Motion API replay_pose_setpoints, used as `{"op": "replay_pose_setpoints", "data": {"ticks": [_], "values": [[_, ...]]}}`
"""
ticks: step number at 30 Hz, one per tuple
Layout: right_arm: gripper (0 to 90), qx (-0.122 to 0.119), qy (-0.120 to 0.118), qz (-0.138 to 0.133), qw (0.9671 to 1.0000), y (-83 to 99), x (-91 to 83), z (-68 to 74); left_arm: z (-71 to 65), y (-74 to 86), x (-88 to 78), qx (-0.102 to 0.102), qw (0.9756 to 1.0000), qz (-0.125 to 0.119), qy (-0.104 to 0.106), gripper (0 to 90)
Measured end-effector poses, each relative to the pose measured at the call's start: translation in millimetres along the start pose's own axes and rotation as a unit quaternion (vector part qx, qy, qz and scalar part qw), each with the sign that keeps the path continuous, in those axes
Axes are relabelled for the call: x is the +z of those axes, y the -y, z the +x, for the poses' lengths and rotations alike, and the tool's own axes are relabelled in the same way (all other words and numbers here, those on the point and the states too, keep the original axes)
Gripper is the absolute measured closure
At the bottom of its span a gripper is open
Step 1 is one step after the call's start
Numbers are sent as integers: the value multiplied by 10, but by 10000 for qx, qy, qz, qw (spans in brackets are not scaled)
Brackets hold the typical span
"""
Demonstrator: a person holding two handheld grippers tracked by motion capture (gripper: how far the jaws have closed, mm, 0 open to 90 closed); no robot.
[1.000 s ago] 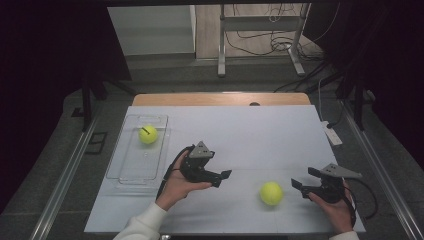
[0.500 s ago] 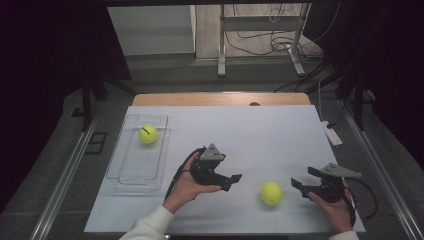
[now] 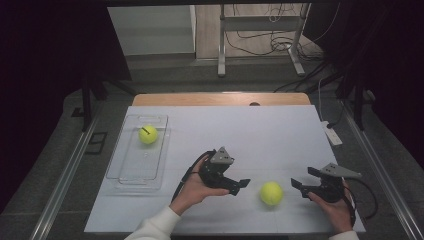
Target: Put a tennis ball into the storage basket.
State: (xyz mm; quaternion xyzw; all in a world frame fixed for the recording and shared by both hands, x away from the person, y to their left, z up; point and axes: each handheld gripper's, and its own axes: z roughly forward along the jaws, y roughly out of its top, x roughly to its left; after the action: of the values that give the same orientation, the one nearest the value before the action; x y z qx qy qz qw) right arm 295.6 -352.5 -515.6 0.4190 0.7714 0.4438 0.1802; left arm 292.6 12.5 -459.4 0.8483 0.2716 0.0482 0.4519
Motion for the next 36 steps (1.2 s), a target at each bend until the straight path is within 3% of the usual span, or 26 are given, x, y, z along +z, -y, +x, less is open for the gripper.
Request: {"op": "replay_pose_setpoints", "data": {"ticks": [36], "values": [[142, -12, -5, 17, 10000, 5, 7, 0, -193, -102, 386, 202, 9988, 266, 358, 117]]}}
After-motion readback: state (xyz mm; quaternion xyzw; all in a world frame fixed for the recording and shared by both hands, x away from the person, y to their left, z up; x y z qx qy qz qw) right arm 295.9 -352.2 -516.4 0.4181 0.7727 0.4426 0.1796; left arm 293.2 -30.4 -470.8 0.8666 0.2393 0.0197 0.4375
